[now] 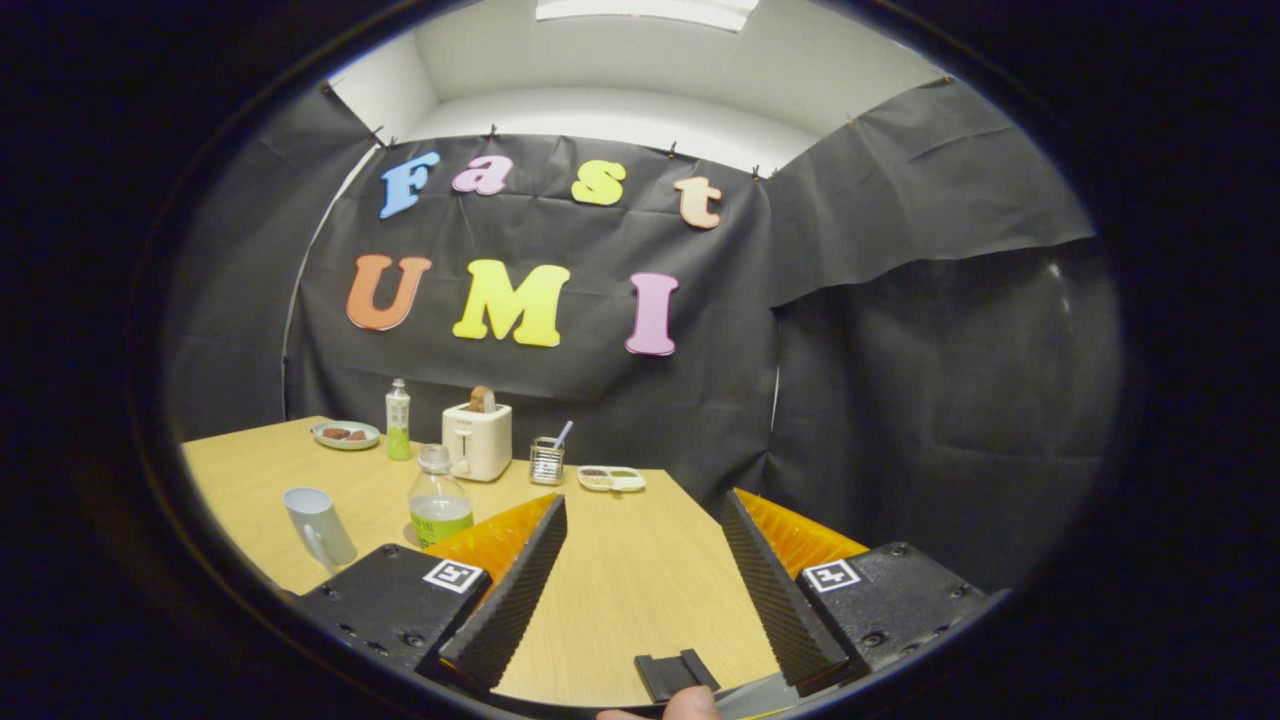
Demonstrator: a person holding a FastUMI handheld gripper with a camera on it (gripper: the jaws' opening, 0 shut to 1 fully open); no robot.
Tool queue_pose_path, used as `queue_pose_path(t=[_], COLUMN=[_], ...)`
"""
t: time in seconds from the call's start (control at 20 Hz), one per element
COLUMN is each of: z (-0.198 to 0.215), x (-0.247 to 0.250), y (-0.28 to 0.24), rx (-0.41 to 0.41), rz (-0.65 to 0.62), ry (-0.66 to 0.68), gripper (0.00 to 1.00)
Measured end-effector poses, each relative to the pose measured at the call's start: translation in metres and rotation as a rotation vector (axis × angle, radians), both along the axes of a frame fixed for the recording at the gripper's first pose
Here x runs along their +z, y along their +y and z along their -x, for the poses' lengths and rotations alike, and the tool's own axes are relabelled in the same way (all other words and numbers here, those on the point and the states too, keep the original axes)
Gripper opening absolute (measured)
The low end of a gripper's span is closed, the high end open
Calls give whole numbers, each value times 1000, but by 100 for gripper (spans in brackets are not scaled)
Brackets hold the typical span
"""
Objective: Take the bottle from table, then pour the juice into the cup, finally place the bottle on the coaster
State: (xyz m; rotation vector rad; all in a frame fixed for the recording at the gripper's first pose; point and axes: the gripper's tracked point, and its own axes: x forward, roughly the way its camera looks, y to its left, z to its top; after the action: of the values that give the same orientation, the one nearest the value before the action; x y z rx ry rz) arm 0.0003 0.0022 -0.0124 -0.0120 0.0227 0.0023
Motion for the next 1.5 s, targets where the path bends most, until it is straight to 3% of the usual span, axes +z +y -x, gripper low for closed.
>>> queue_pose_path(t=[0.95,1.5], z=[-10,-29], x=[-15,-25], y=[16,89], rx=[55,202], rz=[-53,-24], ry=[37,27], gripper=[100,100])
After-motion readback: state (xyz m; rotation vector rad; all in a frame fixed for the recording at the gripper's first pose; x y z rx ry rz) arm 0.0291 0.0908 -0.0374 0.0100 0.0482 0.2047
